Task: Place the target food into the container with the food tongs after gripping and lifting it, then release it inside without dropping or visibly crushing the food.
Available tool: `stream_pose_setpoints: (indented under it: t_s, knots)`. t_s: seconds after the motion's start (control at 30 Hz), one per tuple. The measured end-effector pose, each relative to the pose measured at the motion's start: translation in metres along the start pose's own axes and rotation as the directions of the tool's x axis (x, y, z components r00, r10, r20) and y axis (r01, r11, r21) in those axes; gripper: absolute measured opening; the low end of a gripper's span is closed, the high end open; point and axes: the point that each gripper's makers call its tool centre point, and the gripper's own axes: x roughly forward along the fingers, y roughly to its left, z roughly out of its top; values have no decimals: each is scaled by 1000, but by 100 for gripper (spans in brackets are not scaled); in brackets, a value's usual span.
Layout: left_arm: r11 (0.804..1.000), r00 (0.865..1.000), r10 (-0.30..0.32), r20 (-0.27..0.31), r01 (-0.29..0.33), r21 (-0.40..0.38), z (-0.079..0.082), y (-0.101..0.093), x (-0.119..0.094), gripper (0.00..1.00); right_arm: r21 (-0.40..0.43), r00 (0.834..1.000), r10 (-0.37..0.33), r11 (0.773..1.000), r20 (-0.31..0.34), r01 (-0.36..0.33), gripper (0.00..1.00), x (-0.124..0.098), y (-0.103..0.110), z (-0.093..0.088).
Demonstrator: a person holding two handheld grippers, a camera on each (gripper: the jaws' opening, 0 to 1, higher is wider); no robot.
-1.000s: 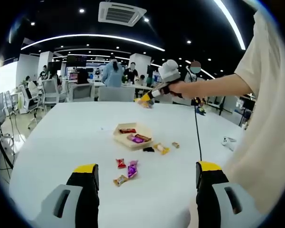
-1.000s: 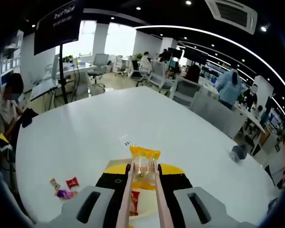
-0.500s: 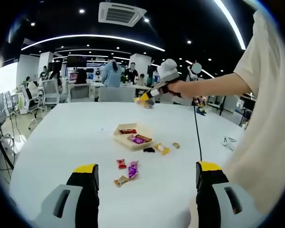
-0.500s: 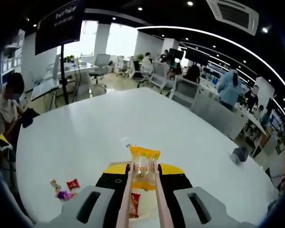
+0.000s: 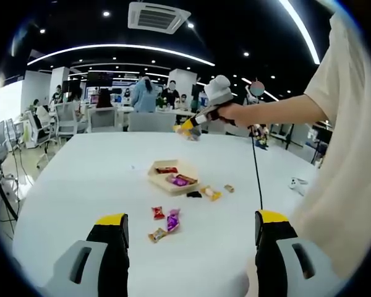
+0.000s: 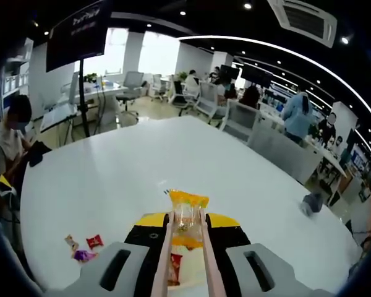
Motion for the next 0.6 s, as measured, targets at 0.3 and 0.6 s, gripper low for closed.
stream_pose_setpoints:
  t_s: [0.3, 0.6]
  knots:
    - [1000, 1000, -4, -1, 4, 0, -1, -1, 0, 84, 1, 1000, 3, 1000, -3, -3, 23, 0, 1, -1]
    - [1000, 1000, 4, -3, -4, -2, -2, 0, -2, 83, -5, 1000, 6, 1000, 5, -6, 24, 2, 3, 2]
